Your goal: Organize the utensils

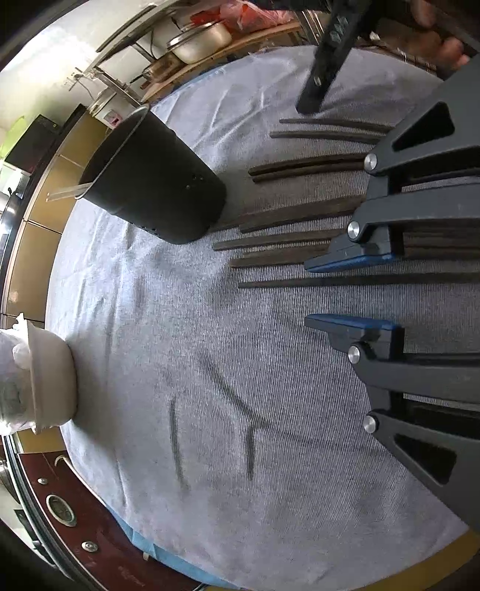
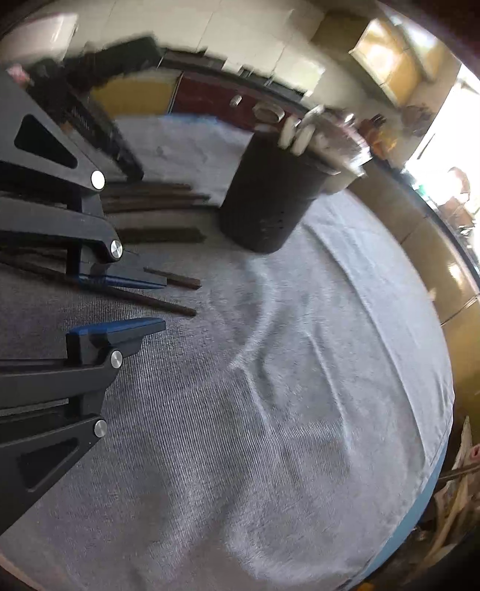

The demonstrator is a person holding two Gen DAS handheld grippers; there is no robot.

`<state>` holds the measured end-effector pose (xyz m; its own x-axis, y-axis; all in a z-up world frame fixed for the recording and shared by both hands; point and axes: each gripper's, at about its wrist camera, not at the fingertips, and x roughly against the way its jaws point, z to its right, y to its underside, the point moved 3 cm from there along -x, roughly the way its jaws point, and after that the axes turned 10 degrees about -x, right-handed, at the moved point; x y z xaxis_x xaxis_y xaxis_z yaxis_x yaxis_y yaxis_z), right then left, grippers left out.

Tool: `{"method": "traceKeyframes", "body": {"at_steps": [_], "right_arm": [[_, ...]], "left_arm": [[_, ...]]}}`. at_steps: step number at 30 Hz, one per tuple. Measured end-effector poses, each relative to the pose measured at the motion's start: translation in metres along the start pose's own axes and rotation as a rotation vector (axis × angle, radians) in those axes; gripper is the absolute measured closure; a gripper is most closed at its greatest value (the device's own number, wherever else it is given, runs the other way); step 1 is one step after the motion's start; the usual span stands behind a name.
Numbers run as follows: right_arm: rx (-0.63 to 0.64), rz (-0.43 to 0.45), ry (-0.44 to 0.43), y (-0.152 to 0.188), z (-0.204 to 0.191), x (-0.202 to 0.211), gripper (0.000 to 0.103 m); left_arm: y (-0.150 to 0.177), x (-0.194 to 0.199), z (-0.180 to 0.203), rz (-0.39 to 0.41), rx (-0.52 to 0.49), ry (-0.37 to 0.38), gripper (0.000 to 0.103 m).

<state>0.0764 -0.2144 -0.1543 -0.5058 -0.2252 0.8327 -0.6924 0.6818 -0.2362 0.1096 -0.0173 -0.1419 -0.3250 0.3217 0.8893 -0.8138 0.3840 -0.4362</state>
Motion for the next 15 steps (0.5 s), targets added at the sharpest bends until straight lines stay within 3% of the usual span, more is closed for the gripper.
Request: {"method": "traceKeyframes", "body": {"at_steps": [8,12,15], "right_arm": [[0.164,0.057,0.191,0.006,-0.029,-0.012,0.083],[0.356,0.093,0.326,0.018,-0.046,-0.021,0.086],[0.382,0.106,0.320,0.021,-0.047,-0.020,0.092]], "left_arm": [[-0.012,-0.009,0.006,0.001,-0.056,-0.055,0.080],[-0.021,-0.013,0.011,-0.008,-0.092,-0.083,0.080],[-0.025,-0.015,0.010,-0.009,-0.124,-0.117,0.092]]}}
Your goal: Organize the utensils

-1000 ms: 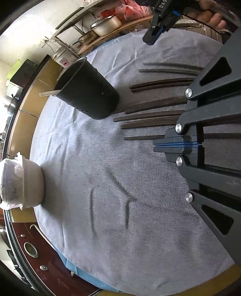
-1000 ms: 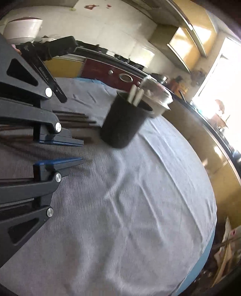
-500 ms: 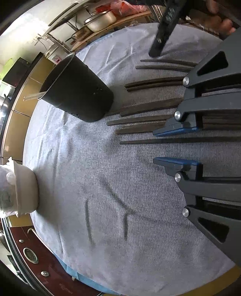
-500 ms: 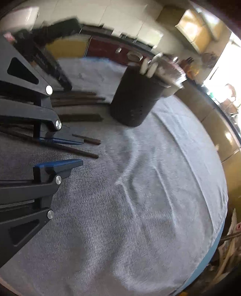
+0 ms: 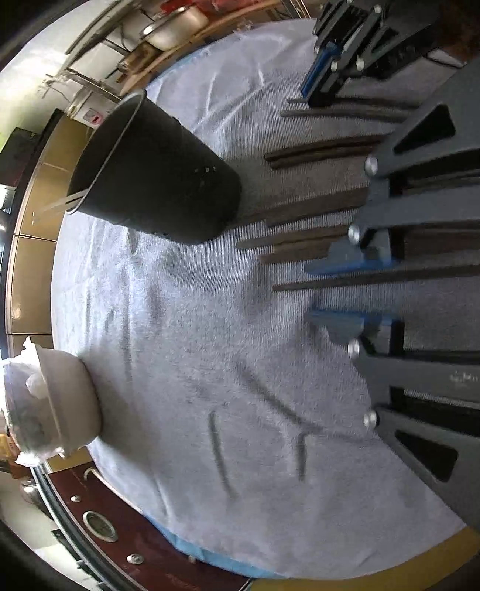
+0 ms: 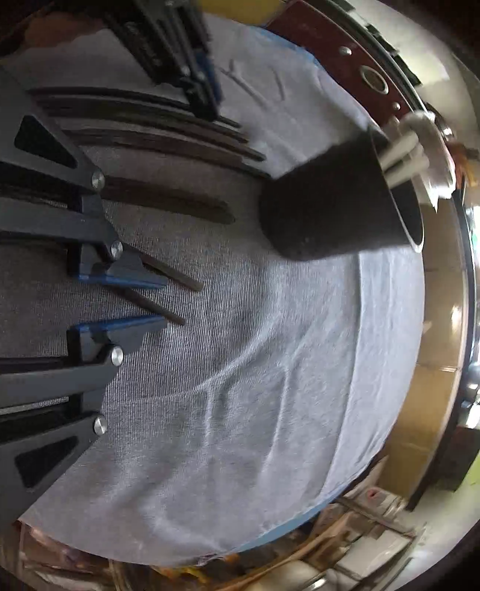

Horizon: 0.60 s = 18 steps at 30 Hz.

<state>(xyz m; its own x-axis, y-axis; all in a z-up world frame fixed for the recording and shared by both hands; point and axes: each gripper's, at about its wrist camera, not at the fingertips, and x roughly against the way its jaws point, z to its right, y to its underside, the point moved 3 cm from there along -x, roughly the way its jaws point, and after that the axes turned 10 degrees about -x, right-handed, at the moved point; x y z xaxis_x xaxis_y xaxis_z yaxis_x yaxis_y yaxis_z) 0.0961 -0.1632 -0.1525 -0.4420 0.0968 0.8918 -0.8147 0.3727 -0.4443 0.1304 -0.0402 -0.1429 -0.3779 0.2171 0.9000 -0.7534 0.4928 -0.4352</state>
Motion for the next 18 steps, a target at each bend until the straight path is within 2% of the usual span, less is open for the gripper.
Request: {"method": "traceKeyframes", "body": {"at_steps": [1,3,6,11,18], "right_arm": [[-0.018,0.000,-0.023,0.000,0.003,0.001,0.093],[-0.089,-0.010,-0.107,0.000,0.015,0.003,0.096],[-0.149,0.019,-0.194,-0.003,0.031,0.015,0.096],[-0.265,0.070,-0.363,-0.011,0.061,0.041,0.097],[-0.314,0.213,-0.512,-0.018,0.068,0.094,0.097]], "left_arm": [[0.000,0.000,-0.002,0.004,0.000,0.005,0.097],[0.003,0.004,-0.008,0.012,0.030,0.034,0.098],[0.011,0.008,-0.016,0.030,0.079,0.060,0.098],[0.012,0.055,-0.011,0.181,0.093,0.119,0.098],[-0.002,0.130,-0.004,0.373,0.061,0.126,0.098]]}}
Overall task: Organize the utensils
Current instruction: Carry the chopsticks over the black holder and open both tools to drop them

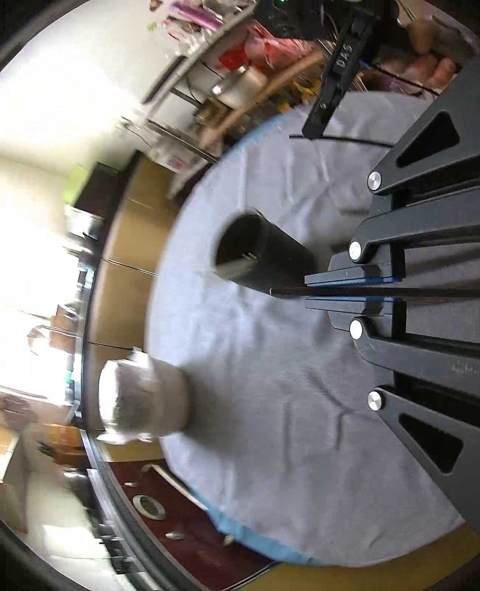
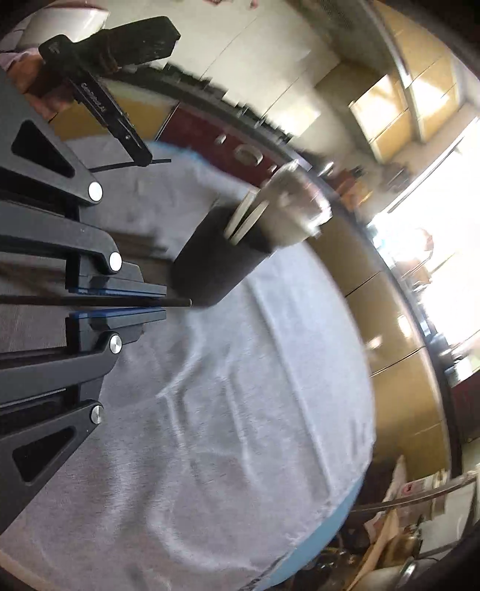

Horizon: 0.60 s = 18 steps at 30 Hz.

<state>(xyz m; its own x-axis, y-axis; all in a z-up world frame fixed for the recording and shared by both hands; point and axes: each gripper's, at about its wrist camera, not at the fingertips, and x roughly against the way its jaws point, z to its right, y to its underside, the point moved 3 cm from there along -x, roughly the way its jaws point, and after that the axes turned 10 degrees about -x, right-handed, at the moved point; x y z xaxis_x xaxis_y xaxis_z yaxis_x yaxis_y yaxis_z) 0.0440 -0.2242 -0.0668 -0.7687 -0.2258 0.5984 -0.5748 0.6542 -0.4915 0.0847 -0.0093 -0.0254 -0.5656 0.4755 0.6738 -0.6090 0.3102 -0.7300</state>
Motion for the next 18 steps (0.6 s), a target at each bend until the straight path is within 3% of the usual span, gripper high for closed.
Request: {"method": "traceKeyframes", "body": {"at_steps": [7,11,18], "right_arm": [[0.064,0.164,-0.077,-0.012,-0.038,0.039,0.097],[0.102,0.245,-0.080,-0.016,-0.052,0.054,0.097],[0.129,0.307,-0.102,-0.022,-0.071,0.069,0.097]], "left_arm": [[-0.027,0.032,0.018,0.151,-0.041,0.020,0.098],[-0.034,0.043,0.024,0.184,-0.045,0.042,0.098],[-0.047,0.050,0.028,0.209,-0.046,0.055,0.099]]}}
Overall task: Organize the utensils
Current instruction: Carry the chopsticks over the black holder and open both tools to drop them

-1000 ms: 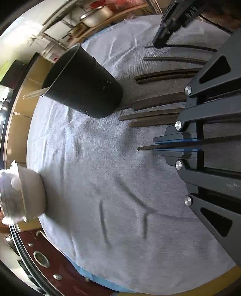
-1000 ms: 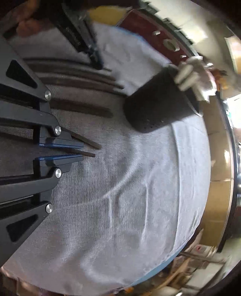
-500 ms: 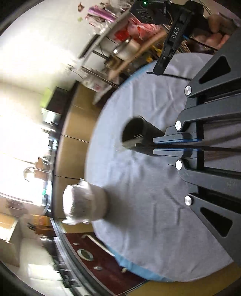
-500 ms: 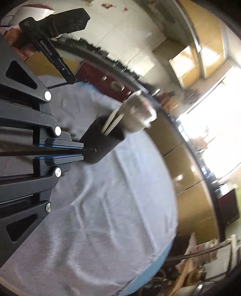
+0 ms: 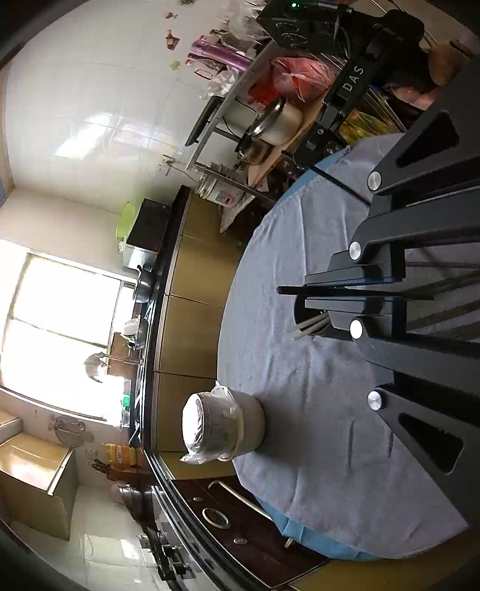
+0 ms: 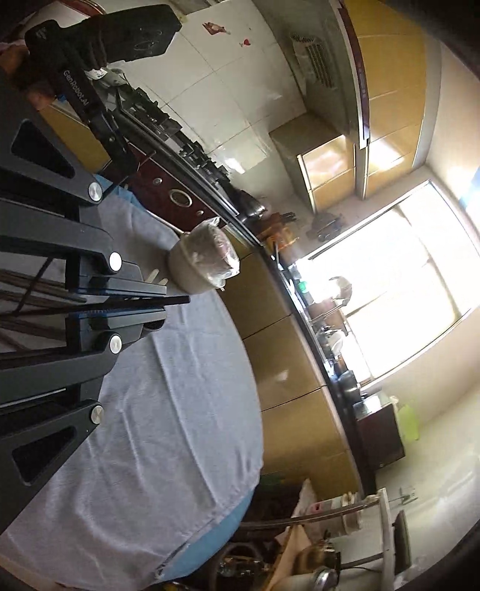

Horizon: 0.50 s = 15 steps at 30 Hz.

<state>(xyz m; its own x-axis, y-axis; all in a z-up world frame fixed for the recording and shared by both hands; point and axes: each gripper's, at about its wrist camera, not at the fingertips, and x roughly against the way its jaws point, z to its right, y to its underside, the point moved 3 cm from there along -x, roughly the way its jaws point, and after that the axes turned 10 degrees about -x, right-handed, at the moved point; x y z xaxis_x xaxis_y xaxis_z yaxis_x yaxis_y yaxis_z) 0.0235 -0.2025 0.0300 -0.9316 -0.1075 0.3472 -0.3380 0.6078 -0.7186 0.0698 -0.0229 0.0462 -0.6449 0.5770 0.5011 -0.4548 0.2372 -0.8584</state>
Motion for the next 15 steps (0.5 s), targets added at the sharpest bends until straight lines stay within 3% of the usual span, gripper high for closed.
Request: {"method": "traceKeyframes", "body": {"at_steps": [15], "right_arm": [[0.116,0.149,-0.029,-0.071,-0.064,0.007,0.097]], "left_arm": [[-0.093,0.016,0.007,0.095,-0.058,0.003,0.098]]}}
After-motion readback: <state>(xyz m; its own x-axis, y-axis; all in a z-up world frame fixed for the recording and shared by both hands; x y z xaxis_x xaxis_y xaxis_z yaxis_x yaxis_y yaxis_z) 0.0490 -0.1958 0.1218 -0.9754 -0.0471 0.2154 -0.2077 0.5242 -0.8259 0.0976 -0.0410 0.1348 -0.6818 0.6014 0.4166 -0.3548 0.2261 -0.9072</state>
